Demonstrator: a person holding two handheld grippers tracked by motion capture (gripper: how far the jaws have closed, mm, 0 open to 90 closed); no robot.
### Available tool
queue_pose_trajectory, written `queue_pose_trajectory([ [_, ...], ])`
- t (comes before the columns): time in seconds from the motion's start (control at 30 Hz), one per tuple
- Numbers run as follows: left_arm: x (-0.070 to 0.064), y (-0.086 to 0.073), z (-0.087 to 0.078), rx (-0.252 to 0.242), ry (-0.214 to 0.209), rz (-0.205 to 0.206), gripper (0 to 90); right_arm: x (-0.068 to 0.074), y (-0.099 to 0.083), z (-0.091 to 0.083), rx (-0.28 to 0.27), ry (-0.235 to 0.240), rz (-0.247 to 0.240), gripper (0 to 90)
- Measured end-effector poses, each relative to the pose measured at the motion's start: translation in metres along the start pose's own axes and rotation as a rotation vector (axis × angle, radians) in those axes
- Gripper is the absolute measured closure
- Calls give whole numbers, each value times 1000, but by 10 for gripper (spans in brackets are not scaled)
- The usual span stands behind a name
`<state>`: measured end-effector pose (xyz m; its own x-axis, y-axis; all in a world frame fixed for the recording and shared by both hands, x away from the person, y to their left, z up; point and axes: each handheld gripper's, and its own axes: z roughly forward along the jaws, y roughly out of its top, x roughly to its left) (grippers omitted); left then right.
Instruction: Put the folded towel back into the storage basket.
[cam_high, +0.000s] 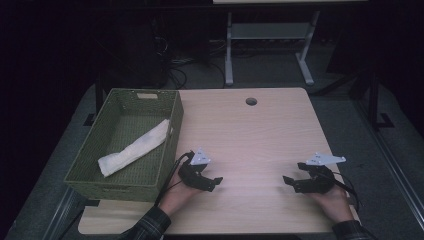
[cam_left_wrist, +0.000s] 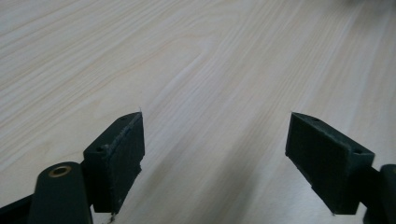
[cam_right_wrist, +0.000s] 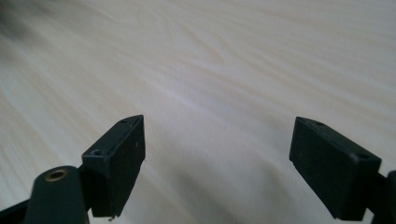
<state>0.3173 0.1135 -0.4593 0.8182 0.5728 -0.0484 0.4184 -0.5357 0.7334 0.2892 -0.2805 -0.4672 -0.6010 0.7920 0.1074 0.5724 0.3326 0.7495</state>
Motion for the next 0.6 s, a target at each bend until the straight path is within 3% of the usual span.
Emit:
queue_pose_trajectory([
  [0.07,1,-2,2,1,-7,-8,175,0,-8,-2,17,-22,-2,173],
  [0.23,-5,-8,13,57,-5,44,151,4,-21,-3,54,-84,-35,148],
  [0.3,-8,-10,14,44,6,65,132,5,-22,-4,55,-80,-33,143],
  [0.6,-9,-12,15,30,-4,70,122,5,-23,-3,43,-78,-33,127],
])
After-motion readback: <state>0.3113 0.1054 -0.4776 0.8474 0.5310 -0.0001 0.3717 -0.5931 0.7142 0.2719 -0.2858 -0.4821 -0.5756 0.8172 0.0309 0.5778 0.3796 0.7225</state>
